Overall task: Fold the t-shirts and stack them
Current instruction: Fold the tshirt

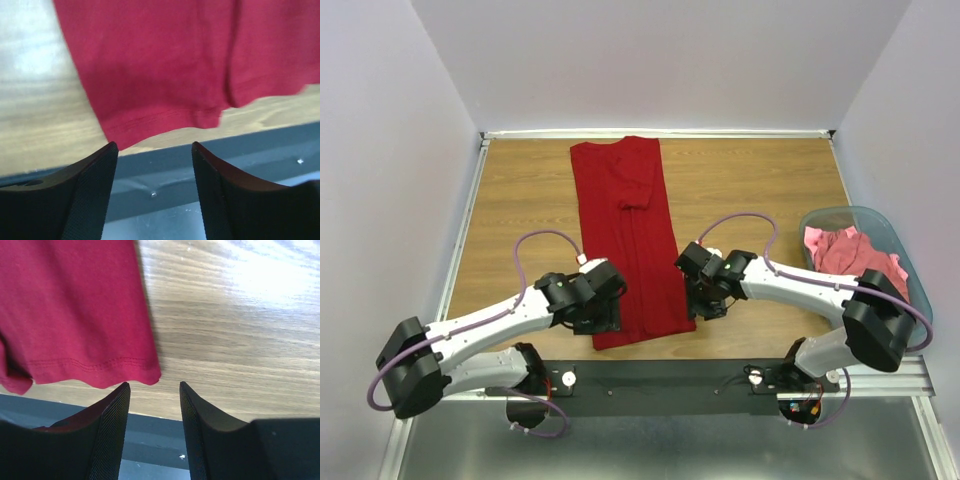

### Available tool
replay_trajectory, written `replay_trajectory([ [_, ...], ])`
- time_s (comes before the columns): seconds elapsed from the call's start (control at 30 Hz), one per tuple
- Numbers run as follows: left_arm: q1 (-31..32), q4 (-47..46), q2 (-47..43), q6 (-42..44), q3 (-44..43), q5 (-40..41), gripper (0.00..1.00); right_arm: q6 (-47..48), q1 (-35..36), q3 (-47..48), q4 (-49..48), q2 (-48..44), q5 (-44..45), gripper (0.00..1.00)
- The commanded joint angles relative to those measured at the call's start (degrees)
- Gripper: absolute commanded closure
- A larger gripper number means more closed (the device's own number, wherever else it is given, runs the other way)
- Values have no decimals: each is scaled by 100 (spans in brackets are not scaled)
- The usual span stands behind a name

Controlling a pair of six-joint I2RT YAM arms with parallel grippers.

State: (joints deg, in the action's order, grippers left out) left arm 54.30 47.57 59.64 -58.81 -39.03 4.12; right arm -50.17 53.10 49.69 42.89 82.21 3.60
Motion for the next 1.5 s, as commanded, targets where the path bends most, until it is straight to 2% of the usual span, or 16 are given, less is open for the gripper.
replay_trajectory([
  [0.0,124,428,224,-789,-88,98,33,-133,60,-109,149,67,238,48],
  [0.13,116,481,-145,-1387,0,299,38,-98,60,-126,61,137,212,48],
  [0.23,116,648,230,-1528,-166,458,39,-28,69,-65,26,163,264,48],
  [0.37,81,508,557,-1459,-579,1046,39,305,60,189,-27,110,606,48],
  [0.43,-269,368,776,-1231,-790,1012,39,744,51,505,-53,321,686,48],
  [0.47,-436,-68,812,-899,-773,881,39,1129,34,663,-123,426,808,48],
  [0.6,-1840,-1021,1128,43,-1017,845,41,2078,-405,1489,-509,1067,871,48],
  [0.67,-2063,-1257,1785,490,-1403,810,41,2518,-790,2243,-824,1453,749,48],
  [0.83,-2064,-1654,2271,730,-1617,511,41,3136,-1512,3247,-1388,2324,362,48],
  [0.9,-2073,-1830,2359,739,-1512,476,42,3355,-1741,3984,-1599,2930,2,48],
  [0.97,-2108,-1962,2490,765,-1433,528,42,3574,-1820,4816,-1670,3578,-69,48],
  [1.2,-2231,-2173,2939,994,-1520,493,43,3760,-1935,6770,-1758,5152,-579,48],
  [1.3,-2310,-2182,3238,1134,-1599,441,43,3734,-1962,7429,-1767,5715,-790,48],
  [1.47,-2354,-2366,3536,1213,-1599,265,43,3559,-2040,7994,-1758,6420,-1062,48],
])
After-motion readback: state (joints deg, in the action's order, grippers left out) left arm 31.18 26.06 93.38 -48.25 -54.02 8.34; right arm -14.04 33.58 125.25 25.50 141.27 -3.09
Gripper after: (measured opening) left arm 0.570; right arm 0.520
